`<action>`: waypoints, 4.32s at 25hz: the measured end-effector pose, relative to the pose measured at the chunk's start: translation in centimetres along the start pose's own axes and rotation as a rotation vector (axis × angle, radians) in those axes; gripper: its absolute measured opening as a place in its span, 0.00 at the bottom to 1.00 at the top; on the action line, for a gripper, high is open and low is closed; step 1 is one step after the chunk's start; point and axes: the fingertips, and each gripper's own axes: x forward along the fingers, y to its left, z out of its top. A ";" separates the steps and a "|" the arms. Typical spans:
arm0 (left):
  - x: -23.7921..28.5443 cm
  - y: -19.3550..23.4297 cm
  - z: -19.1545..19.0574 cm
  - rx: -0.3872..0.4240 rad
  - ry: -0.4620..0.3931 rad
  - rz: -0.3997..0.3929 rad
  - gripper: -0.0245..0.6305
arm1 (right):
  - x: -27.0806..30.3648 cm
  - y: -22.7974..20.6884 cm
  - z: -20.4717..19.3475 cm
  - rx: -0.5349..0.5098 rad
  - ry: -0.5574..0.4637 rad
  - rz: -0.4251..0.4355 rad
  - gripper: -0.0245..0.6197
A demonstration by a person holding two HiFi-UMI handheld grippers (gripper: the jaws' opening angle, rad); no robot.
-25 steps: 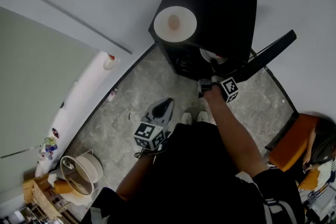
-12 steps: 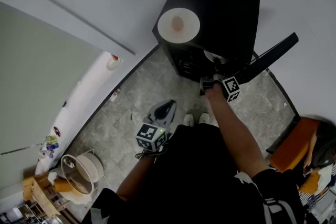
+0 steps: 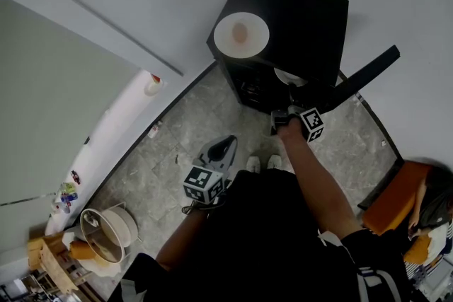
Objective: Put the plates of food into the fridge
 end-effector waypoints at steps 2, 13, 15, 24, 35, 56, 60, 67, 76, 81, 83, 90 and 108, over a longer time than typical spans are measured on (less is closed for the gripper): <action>0.1 -0.2 0.0 0.002 0.002 -0.005 0.08 | -0.7 0.1 -0.1 -0.014 0.024 0.011 0.21; 0.0 -1.7 0.0 0.013 -0.005 -0.017 0.07 | -4.7 3.1 -1.2 -0.061 0.131 0.094 0.21; -0.1 -1.8 -0.2 0.007 -0.007 -0.012 0.07 | -5.5 3.7 -1.5 -0.069 0.153 0.109 0.21; -1.0 -1.6 -0.1 -0.019 -0.066 0.037 0.07 | -7.8 5.8 -4.7 -0.099 0.284 0.159 0.21; -2.6 -0.7 -0.9 -0.057 -0.091 0.096 0.07 | -7.1 12.5 -10.6 -0.064 0.404 0.274 0.21; -3.9 1.0 -1.3 -0.102 -0.124 0.158 0.07 | -1.9 17.9 -15.1 -0.058 0.483 0.289 0.21; -3.8 1.8 -1.0 -0.112 -0.128 0.164 0.07 | -0.7 17.5 -15.6 -0.066 0.492 0.268 0.21; -3.5 2.6 -0.5 -0.109 -0.125 0.154 0.07 | 1.3 18.0 -16.0 -0.062 0.482 0.253 0.21; -3.1 3.5 -0.2 -0.109 -0.123 0.160 0.07 | 2.8 17.9 -16.4 0.020 0.460 0.220 0.21; -3.1 3.6 -0.4 -0.109 -0.118 0.159 0.07 | 2.5 18.6 -16.5 0.019 0.479 0.242 0.12; -3.0 3.4 -0.3 -0.107 -0.117 0.158 0.07 | 2.1 18.4 -16.4 0.013 0.484 0.246 0.11; -3.1 2.2 -0.4 -0.099 -0.116 0.144 0.07 | -1.2 18.6 -17.0 0.003 0.561 0.280 0.11; -3.6 1.1 -1.0 -0.096 -0.112 0.132 0.07 | -7.5 17.3 -18.4 -0.062 0.723 0.314 0.11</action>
